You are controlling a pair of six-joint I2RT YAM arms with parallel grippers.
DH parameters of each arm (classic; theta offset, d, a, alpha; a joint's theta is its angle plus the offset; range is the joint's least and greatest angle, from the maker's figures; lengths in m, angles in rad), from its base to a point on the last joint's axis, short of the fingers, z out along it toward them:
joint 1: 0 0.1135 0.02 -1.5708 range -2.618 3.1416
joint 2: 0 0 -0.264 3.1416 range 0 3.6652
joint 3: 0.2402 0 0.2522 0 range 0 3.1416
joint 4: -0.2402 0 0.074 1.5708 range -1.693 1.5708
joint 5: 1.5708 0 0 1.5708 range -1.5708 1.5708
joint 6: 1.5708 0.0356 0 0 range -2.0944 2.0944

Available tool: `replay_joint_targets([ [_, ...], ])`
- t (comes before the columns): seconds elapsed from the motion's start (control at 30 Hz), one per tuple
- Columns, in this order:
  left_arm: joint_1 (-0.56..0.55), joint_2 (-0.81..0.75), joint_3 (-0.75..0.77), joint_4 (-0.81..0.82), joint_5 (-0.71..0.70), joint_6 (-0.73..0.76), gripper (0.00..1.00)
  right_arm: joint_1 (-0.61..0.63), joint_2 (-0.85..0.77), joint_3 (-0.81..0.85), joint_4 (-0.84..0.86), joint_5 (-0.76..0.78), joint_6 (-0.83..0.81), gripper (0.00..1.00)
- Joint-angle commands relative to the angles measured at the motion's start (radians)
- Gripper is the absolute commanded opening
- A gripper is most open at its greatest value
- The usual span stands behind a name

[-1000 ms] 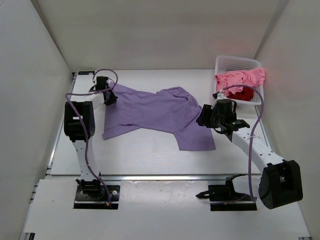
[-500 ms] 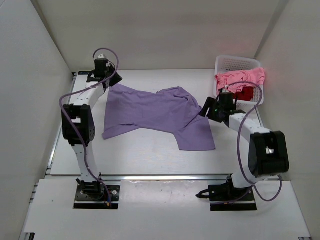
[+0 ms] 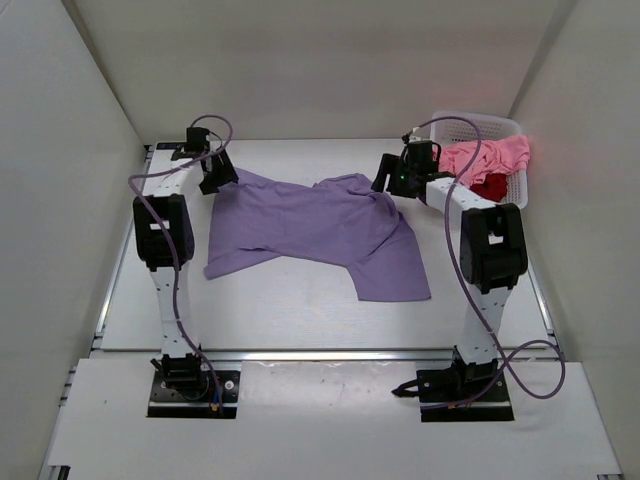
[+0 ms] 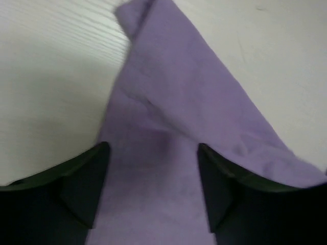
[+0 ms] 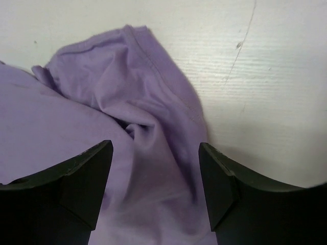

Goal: Fold and stack the t-shirts
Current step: Flatten out the tshirt

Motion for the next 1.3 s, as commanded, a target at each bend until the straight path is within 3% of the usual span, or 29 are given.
replay_joint_targets([
  [0.0, -0.064, -0.01, -0.007, -0.118, 0.006, 0.058, 0.72, 0.008, 0.031, 0.051, -0.048, -0.012, -0.023, 0.65],
  [0.03, -0.067, -0.001, -0.004, -0.115, -0.008, 0.07, 0.64, 0.005, 0.041, 0.051, -0.042, -0.014, -0.019, 0.65],
  [0.07, -0.067, 0.004, -0.002, -0.116, -0.012, 0.066, 0.37, 0.001, 0.046, 0.056, -0.039, -0.03, -0.016, 0.64],
  [0.1, -0.066, 0.007, -0.008, -0.112, -0.011, 0.066, 0.18, 0.001, 0.058, 0.065, -0.042, -0.041, -0.015, 0.63],
  [0.17, -0.059, -0.022, -0.044, -0.046, 0.033, 0.022, 0.0, -0.008, 0.087, 0.092, -0.064, -0.061, -0.01, 0.5],
  [0.37, -0.05, -0.1, -0.013, 0.028, 0.072, -0.022, 0.0, -0.004, 0.077, 0.131, -0.061, -0.074, -0.018, 0.1],
  [0.57, -0.046, -0.228, -0.155, 0.092, -0.017, 0.015, 0.0, 0.007, -0.054, 0.091, -0.028, -0.032, -0.046, 0.08],
  [0.6, -0.037, -0.226, -0.169, 0.091, -0.016, 0.024, 0.06, 0.01, -0.055, 0.093, -0.03, -0.035, -0.046, 0.08],
  [0.67, -0.003, -0.197, -0.127, 0.03, -0.04, 0.055, 0.66, 0.011, -0.046, 0.1, -0.039, -0.044, -0.052, 0.09],
  [0.73, -0.019, -0.138, -0.069, -0.075, -0.121, 0.113, 0.92, 0.011, -0.026, 0.106, -0.045, -0.058, -0.047, 0.09],
  [0.77, -0.023, -0.119, -0.052, -0.09, -0.144, 0.129, 0.99, 0.005, -0.026, 0.111, -0.05, -0.06, -0.046, 0.1],
  [0.9, -0.064, -0.082, -0.038, -0.118, -0.187, 0.153, 0.98, 0.011, -0.014, 0.106, -0.036, -0.081, -0.036, 0.09],
  [1.03, -0.078, -0.001, 0.053, -0.178, -0.192, 0.173, 0.87, 0.005, -0.008, 0.106, -0.028, -0.086, -0.038, 0.09],
  [1.2, -0.096, 0.053, 0.09, -0.215, -0.18, 0.193, 0.56, -0.007, -0.011, 0.102, -0.022, -0.098, -0.027, 0.09],
  [1.23, -0.096, 0.05, 0.088, -0.206, -0.166, 0.195, 0.44, -0.008, -0.018, 0.097, -0.015, -0.103, -0.032, 0.09],
  [1.27, -0.099, 0.053, 0.088, -0.201, -0.152, 0.193, 0.39, -0.013, -0.017, 0.099, -0.01, -0.101, -0.024, 0.09],
])
